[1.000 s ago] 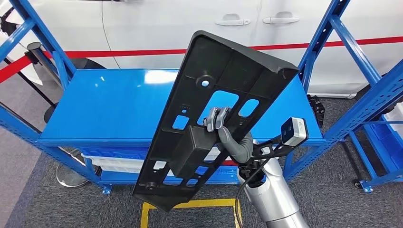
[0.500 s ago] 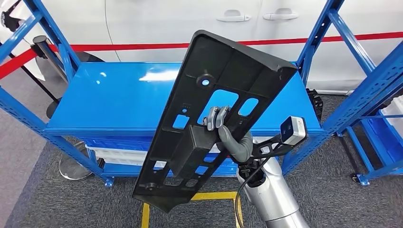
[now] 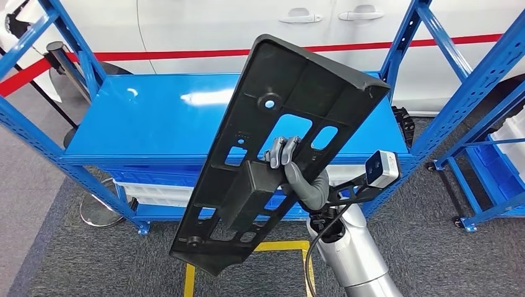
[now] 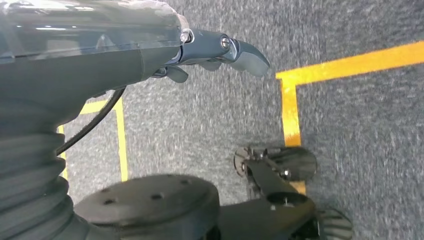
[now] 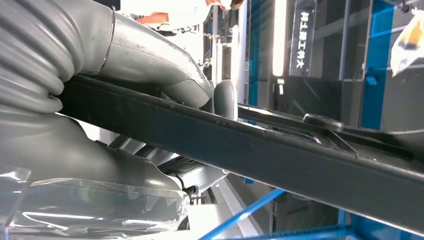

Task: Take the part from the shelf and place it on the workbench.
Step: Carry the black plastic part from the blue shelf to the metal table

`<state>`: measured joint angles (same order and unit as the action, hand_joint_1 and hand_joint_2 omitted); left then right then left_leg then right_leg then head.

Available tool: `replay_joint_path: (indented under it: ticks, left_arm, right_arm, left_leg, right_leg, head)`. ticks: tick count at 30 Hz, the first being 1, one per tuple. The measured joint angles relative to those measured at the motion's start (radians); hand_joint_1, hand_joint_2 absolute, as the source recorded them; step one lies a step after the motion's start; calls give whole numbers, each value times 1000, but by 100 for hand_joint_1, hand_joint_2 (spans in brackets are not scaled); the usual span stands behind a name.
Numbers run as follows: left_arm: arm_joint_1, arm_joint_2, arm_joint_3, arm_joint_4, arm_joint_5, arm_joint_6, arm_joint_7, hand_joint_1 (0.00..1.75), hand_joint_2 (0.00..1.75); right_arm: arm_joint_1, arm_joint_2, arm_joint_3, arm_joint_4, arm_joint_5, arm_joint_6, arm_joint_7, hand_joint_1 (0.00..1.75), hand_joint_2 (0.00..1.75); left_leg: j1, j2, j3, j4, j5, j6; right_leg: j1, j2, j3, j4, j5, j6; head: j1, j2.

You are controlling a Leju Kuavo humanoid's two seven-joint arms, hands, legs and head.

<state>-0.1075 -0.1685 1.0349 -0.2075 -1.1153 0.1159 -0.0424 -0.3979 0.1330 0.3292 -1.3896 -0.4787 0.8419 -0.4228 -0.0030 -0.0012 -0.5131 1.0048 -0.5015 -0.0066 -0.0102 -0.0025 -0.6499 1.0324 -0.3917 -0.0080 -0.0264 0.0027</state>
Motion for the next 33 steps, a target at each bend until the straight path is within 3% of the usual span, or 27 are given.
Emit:
replay_joint_path:
  ticks: [2, 3, 5, 7, 8, 9, 10, 11, 13, 14, 17, 19, 22, 23, 24, 25, 26, 28, 29, 30, 33]
  left_arm:
    - [2, 1, 0, 0, -3, 1, -4, 0, 175]
    - [1, 1, 1, 0, -4, 1, -5, 0, 175]
    - [-1, 2, 1, 0, -5, 1, -5, 0, 175]
    - [-3, 2, 1, 0, -4, 1, -5, 0, 175]
    - [-2, 2, 1, 0, -4, 2, -5, 0, 175]
    - [-2, 2, 1, 0, -4, 2, -5, 0, 175]
    - [-2, 2, 1, 0, -4, 3, -5, 0, 175]
    - [-2, 2, 2, 0, -4, 4, -5, 0, 175]
    - [-2, 2, 2, 0, -4, 7, -5, 0, 175]
    - [-1, 2, 2, 0, -5, 8, -5, 0, 175]
    - [0, 3, 2, 0, -8, 11, -6, 0, 175]
    - [1, 3, 2, 0, -13, 10, -5, 0, 175]
    - [-1, 4, 2, 0, -18, 7, -5, 0, 175]
    - [-2, 4, 2, 0, -20, 5, -5, 0, 175]
    - [-3, 4, 2, 0, -22, 3, -5, 0, 175]
    - [-4, 4, 2, 0, -24, 1, -5, 0, 175]
    - [-3, 5, 2, 0, -26, -1, -4, 0, 175]
    - [-4, 7, 2, 0, -30, -4, -3, 0, 175]
    - [-4, 9, 2, 0, -33, -5, -2, 0, 175]
    - [-5, 11, 1, 0, -35, -5, -1, 0, 175]
    - [-4, 12, 1, 0, -39, -5, 6, 0, 175]
  right_arm:
    - [2, 0, -2, -3, 1, -5, -6, 175, 175]
    - [4, 0, -6, -6, 2, -10, -10, 175, 175]
    - [10, 0, -17, -16, 3, -20, -18, 175, 175]
    - [20, -1, -30, -23, 6, -30, -22, 175, 175]
    - [27, -1, -35, -26, 10, -37, -24, 175, 175]
    - [33, -1, -40, -28, 17, -46, -26, 175, 175]
    - [38, -1, -45, -32, 24, -56, -30, 175, 175]
    - [41, -1, -49, -37, 32, -67, -37, 175, 175]
    - [43, 2, -59, -50, 43, -85, -55, 175, 175]
    - [46, 3, -65, -58, 47, -92, -64, 175, 175]
    - [57, 7, -81, -81, 54, -103, -76, 175, 175]
    - [64, 9, -87, -95, 56, -111, -80, 175, 175]
    - [83, 11, -96, -118, 58, -123, -84, 175, 175]
    - [91, 12, -98, -124, 59, -125, -85, 175, 175]
    - [100, 12, -100, -130, 61, -127, -86, 175, 175]
    - [109, 11, -103, -135, 63, -128, -87, 175, 175]
    - [117, 11, -105, -142, 67, -129, -89, 175, 175]
    - [129, 11, -109, -159, 75, -127, -91, 175, 175]
    - [133, 11, -111, -168, 78, -124, -92, 175, 175]
    - [137, 10, -112, -175, 79, -121, -93, 175, 175]
    - [144, 9, -113, -193, 82, -111, -95, 175, 175]
  left_leg:
    - [0, 1, -4, -4, 15, 12]
    - [2, 3, -6, -9, 26, 20]
    - [7, 7, -19, -18, 48, 33]
    - [6, 8, -40, -16, 62, 37]
    - [6, 8, -51, -14, 68, 36]
    - [5, 9, -61, -11, 73, 35]
    - [6, 9, -70, -7, 77, 33]
    - [6, 9, -78, -1, 80, 31]
    - [4, 8, -92, 12, 83, 24]
    - [3, 8, -96, 17, 85, 20]
    - [2, 7, -103, 18, 95, 1]
    - [5, 6, -116, 40, 73, -10]
    - [10, 5, -178, 207, -44, -25]
    - [11, 5, -196, 269, -75, -27]
    - [11, 6, -198, 301, -89, -28]
    - [11, 5, -183, 298, -86, -27]
    - [11, 5, -145, 249, -65, -24]
    - [8, 5, -46, 95, -21, -13]
    - [5, 5, -11, 33, -6, -7]
    - [2, 5, 3, 2, -1, -2]
    - [-2, 7, -1, -10, 17, 13]
  right_leg:
    - [-2, 0, -1, -3, 8, 13]
    - [-3, 0, -6, 5, -1, 18]
    - [-4, 2, -37, 77, -63, 25]
    - [-4, 3, -84, 208, -146, 31]
    - [-4, 3, -96, 255, -168, 34]
    - [-4, 3, -89, 269, -171, 35]
    - [-5, 2, -62, 242, -158, 35]
    - [-5, 2, -17, 180, -135, 34]
    - [-3, 2, 64, 51, -104, 25]
    - [-2, 2, 83, 16, -97, 19]
    - [1, 3, 80, 5, -84, -2]
    - [-2, 1, 71, 1, -71, -16]
    - [-3, -1, 47, 0, -51, -27]
    - [-2, -2, 38, 0, -45, -27]
    - [-2, -2, 29, 1, -39, -26]
    - [-1, -2, 22, 1, -33, -25]
    - [-1, -1, 16, 2, -28, -24]
    - [0, 1, 7, 2, -17, -18]
    - [0, 2, 5, 2, -11, -13]
    - [0, 2, 3, 1, -6, -8]
    - [-3, 1, 2, -3, 7, 12]
  head:
    - [0, 0]
    - [0, 0]
    - [3, 0]
    - [6, 0]
    - [6, 0]
    - [6, 0]
    - [6, 0]
    - [6, 0]
    - [6, 0]
    - [5, 0]
    - [5, 0]
    - [4, 0]
    - [2, 0]
    - [2, 0]
    - [2, 0]
    - [2, 0]
    - [2, 0]
    - [2, 0]
    - [2, 0]
    - [2, 0]
    - [2, 0]
